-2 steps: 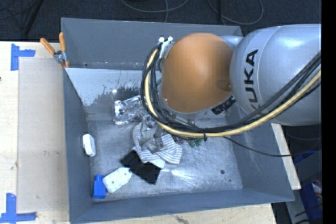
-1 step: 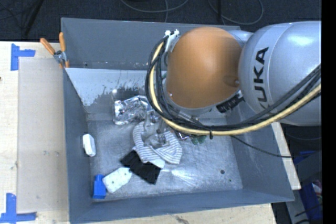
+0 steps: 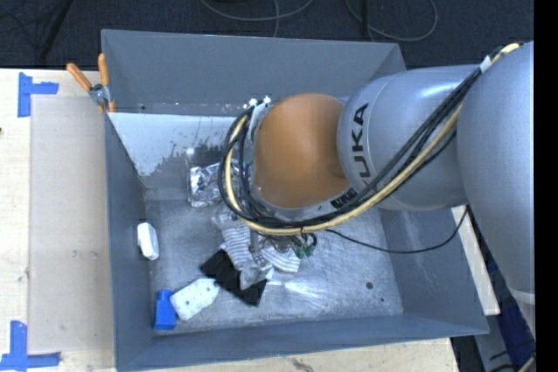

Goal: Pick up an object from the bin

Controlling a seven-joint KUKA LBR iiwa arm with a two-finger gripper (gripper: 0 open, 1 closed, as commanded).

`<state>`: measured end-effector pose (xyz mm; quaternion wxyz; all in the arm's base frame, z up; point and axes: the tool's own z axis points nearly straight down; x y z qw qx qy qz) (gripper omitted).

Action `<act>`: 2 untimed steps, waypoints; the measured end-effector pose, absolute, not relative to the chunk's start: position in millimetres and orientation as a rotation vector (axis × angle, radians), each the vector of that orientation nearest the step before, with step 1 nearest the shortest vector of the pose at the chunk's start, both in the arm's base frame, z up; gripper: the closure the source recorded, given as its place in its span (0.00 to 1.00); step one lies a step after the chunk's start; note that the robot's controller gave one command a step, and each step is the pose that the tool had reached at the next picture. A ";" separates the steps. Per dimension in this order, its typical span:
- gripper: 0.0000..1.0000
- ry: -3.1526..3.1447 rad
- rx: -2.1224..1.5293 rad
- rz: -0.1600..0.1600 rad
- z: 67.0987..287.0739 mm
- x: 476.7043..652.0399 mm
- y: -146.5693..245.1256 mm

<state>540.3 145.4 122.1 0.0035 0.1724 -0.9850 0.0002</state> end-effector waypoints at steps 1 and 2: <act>0.00 -3.093 0.537 -0.001 126.4 541.3 145.6; 0.00 -3.095 0.560 -0.002 91.4 533.1 129.7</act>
Offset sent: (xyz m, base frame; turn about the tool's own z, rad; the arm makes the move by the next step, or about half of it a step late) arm -0.0134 -0.0268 -0.0521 -0.0164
